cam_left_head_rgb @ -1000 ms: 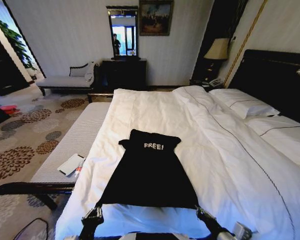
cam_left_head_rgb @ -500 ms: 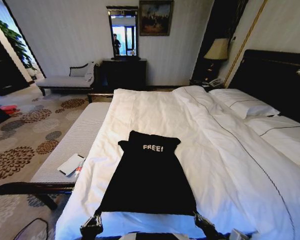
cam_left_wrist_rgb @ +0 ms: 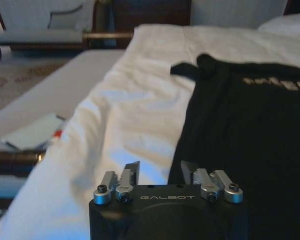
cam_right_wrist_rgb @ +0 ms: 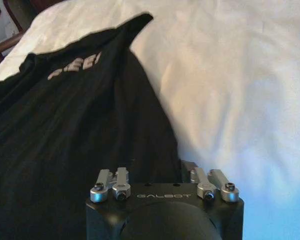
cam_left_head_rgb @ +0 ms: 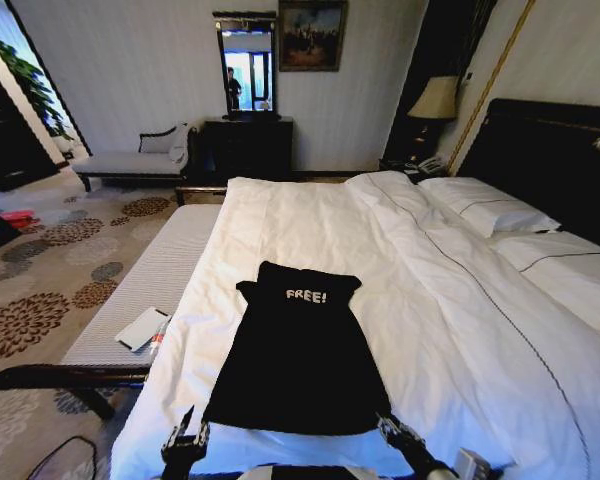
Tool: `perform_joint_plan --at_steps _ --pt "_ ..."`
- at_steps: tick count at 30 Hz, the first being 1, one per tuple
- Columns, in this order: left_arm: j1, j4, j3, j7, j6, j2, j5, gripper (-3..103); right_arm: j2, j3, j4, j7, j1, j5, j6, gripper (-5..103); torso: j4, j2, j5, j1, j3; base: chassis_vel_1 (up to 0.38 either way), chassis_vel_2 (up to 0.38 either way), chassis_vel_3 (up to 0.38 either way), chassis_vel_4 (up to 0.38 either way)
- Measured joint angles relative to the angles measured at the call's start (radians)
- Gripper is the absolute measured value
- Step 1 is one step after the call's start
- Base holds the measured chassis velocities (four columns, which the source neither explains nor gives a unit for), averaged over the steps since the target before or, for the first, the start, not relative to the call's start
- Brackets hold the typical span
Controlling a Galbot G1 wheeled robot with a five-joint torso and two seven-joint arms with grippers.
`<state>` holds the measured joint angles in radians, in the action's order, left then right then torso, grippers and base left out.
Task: Fold the clothes on the bed.
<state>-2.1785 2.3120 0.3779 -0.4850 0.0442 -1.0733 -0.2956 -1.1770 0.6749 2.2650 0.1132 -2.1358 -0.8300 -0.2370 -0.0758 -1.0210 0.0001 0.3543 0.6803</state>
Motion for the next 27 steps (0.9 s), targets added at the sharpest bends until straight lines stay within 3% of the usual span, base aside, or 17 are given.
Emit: perform_joint_plan --at_steps 1,3,4,5,6,8,11,14,20,27 --pt "0.01 0.009 0.002 -0.003 0.0 -0.004 0.003 55 0.025 0.017 0.0 0.0 0.021 -0.018 -0.001 56 0.0 0.0 0.0 0.0 0.0 0.0 0.0 0.0 0.0" --pt "0.017 0.015 0.004 -0.005 0.0 -0.007 0.003 60 0.04 0.027 0.0 0.002 0.035 -0.03 -0.002 56 0.0002 0.0 0.0 0.0 0.0 0.0 0.0 0.0 0.0" --pt "0.043 0.027 0.009 -0.012 -0.008 -0.017 0.005 66 0.079 0.046 0.001 0.014 0.077 -0.07 -0.014 67 0.0004 0.0 0.0001 0.0 0.0 0.0 0.0 0.0 0.0" --pt "0.06 0.029 0.012 -0.015 -0.013 -0.023 0.007 71 0.1 0.055 0.001 0.023 0.105 -0.092 -0.023 67 0.0005 0.0 0.0002 0.0 0.0 0.0 0.0 0.0 0.0" --pt "0.082 0.03 0.017 -0.02 -0.026 -0.029 0.008 71 0.128 0.063 -0.002 0.034 0.145 -0.122 -0.036 73 0.0005 0.0 0.0001 0.0 0.0 0.0 0.0 0.0 0.0" --pt "0.133 0.025 0.026 -0.027 -0.067 -0.033 -0.008 82 0.178 0.067 -0.024 0.052 0.222 -0.17 -0.054 83 0.0005 0.0 0.0003 0.0 0.0 0.0 0.0 0.0 0.0" --pt "0.181 0.009 0.028 -0.03 -0.098 -0.033 -0.032 87 0.226 0.058 -0.062 0.062 0.31 -0.208 -0.064 89 0.0005 0.0 0.0 0.0 0.0 0.0 0.0 0.0 0.0" --pt "0.227 -0.009 0.028 -0.029 -0.118 -0.032 -0.048 99 0.29 0.024 -0.129 0.064 0.431 -0.227 -0.069 97 0.0001 0.0 0.0001 0.0 0.0 0.0 0.0 0.0 0.0" --pt "0.22 -0.027 0.026 0.01 -0.102 -0.045 -0.029 100 0.392 -0.103 -0.26 0.072 0.666 -0.269 -0.079 100 0.0007 0.0 0.0 0.0 0.0 0.0 0.0 0.0 0.0" --pt "0.214 -0.03 0.024 0.016 -0.096 -0.054 -0.02 100 0.44 -0.301 -0.425 0.084 0.934 -0.271 -0.085 100 0.0005 0.0 0.0001 0.0 0.0 0.0 0.0 0.0 0.0"
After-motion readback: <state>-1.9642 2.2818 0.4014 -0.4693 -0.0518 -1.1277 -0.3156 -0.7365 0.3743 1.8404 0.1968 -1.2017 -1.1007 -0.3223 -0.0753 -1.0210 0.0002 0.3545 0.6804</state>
